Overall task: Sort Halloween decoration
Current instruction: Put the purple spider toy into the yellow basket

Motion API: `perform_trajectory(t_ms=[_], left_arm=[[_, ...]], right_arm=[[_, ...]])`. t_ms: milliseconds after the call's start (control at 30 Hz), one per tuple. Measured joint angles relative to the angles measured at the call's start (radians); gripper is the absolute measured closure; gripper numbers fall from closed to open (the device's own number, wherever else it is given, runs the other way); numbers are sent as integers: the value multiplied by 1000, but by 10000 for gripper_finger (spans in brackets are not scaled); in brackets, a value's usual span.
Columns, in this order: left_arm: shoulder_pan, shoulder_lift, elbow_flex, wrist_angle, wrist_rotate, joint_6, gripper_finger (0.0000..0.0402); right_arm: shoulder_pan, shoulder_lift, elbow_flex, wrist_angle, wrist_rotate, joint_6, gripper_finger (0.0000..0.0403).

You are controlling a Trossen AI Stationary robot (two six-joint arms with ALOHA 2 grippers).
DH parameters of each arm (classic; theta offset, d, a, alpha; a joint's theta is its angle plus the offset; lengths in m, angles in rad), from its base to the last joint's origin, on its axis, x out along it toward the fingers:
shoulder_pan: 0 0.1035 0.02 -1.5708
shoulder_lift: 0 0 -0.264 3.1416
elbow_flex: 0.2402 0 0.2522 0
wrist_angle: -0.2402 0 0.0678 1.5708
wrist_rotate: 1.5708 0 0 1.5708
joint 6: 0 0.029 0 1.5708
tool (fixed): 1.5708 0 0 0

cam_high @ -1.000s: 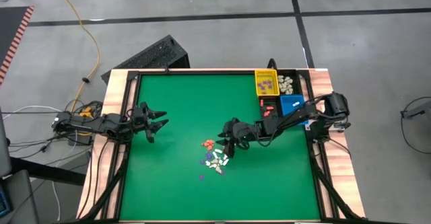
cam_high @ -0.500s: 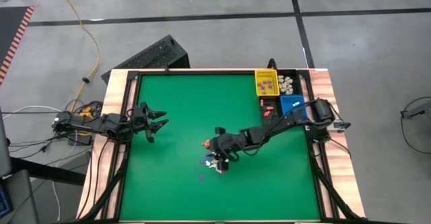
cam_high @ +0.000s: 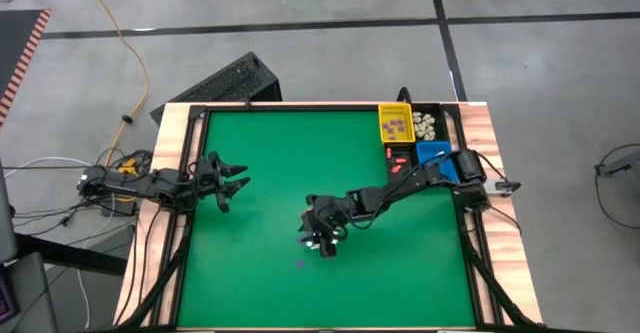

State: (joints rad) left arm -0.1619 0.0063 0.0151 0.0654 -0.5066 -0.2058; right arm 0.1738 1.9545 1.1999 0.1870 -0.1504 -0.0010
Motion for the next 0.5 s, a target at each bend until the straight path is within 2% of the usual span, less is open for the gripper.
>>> perform_trajectory(t_ms=[233, 500], left_arm=[[0, 0, 0, 0, 1, 0, 223], [0, 3, 0, 0, -1, 0, 223]], right_arm=[[0, 51, 12, 95, -65, -3, 235], [-21, 116, 70, 79, -183, 32, 240]])
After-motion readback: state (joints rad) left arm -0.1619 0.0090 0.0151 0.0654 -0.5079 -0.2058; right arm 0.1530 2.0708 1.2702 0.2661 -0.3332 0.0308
